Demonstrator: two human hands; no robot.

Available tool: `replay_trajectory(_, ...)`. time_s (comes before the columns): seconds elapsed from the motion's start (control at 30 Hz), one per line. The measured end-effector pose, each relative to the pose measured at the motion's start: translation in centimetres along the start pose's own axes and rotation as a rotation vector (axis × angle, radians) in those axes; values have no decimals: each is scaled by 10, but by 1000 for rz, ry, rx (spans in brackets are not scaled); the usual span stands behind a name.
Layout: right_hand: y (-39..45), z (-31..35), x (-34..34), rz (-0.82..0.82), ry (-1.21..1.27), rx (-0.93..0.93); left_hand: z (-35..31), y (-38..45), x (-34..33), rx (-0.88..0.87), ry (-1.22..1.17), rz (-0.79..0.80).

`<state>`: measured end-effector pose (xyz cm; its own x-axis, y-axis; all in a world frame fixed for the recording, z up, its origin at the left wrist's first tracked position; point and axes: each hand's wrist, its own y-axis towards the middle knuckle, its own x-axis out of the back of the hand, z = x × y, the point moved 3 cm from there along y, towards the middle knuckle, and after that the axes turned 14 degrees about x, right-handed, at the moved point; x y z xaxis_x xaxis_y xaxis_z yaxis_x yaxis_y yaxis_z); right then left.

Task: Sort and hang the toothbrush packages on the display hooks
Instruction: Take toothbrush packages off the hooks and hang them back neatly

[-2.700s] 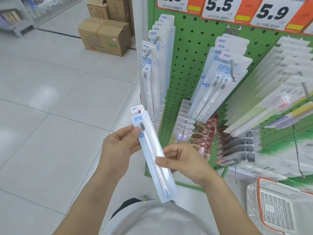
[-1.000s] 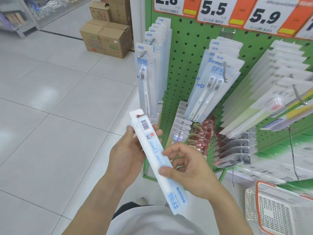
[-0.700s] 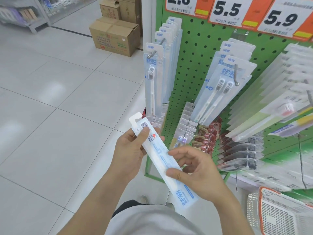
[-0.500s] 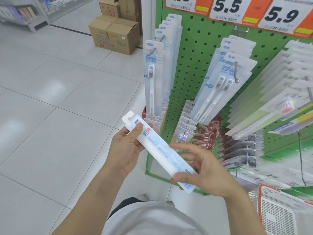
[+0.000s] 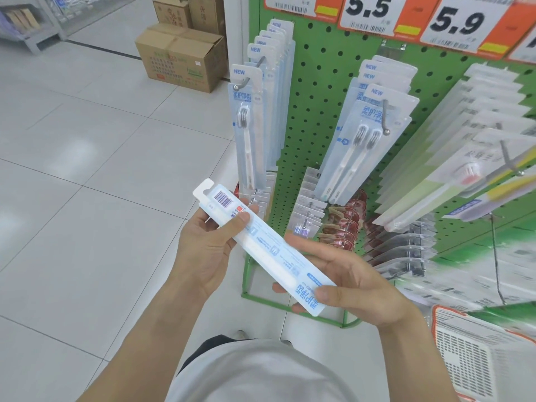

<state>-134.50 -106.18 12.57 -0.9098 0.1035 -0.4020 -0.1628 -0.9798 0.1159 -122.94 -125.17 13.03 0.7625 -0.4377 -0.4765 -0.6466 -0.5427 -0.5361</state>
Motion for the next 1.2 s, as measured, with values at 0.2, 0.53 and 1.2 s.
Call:
replay_trajectory(0.2,4,-9,7,-265,-191,-4,3,-3,-4,-26,28,48)
replay_trajectory(0.53,0,-18,14,-397,-386,-45,3,-9,-2,-65,245,-156)
replay_trajectory(1.2,35,0,-27,-424,-914,147,-8,-43,-44,-337,642,-74)
